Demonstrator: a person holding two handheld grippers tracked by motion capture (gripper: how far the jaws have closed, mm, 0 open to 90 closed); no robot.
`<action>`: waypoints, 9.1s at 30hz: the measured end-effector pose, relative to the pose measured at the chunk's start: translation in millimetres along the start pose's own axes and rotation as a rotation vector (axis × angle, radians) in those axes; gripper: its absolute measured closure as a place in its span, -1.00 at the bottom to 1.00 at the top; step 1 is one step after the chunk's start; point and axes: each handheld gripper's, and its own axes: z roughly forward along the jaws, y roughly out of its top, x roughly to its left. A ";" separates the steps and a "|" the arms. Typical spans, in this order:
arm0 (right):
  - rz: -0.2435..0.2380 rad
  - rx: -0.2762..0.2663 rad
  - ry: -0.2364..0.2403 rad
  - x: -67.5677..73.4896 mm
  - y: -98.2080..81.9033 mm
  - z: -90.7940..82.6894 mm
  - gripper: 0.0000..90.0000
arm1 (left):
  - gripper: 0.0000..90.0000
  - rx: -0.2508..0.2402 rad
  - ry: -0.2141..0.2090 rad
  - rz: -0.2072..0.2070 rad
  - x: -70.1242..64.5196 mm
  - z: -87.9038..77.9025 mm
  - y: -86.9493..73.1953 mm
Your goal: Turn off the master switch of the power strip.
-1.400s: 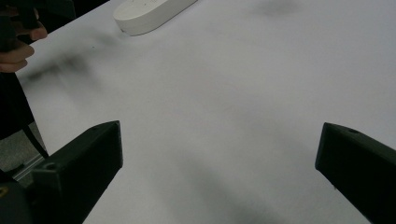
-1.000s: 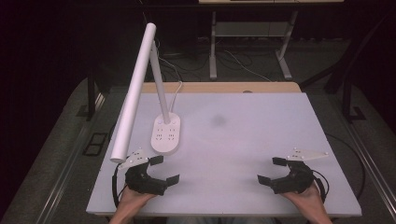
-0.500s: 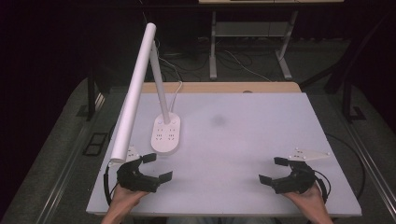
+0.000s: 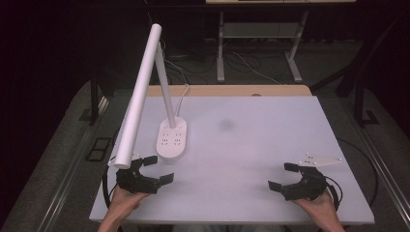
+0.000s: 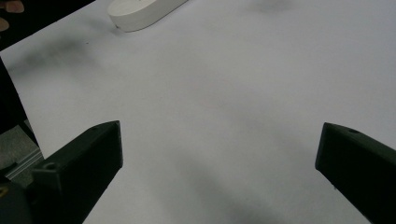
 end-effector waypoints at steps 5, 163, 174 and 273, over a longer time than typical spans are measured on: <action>0.001 0.003 -0.001 0.1 0.1 0.4 -1.00 | -1.00 0.010 0.011 0.006 3.4 -2.4 8.3; -0.005 0.034 -0.013 -3.5 -3.6 3.1 -1.00 | 0.10 -0.002 0.201 -0.217 164.2 46.6 82.7; -0.007 0.039 -0.016 -3.8 -3.9 3.6 -1.00 | 0.53 0.012 0.188 -0.219 165.8 56.2 79.8; -0.015 0.046 -0.015 -3.6 -4.3 4.2 -1.00 | 1.00 0.083 0.260 -0.183 149.1 83.9 69.3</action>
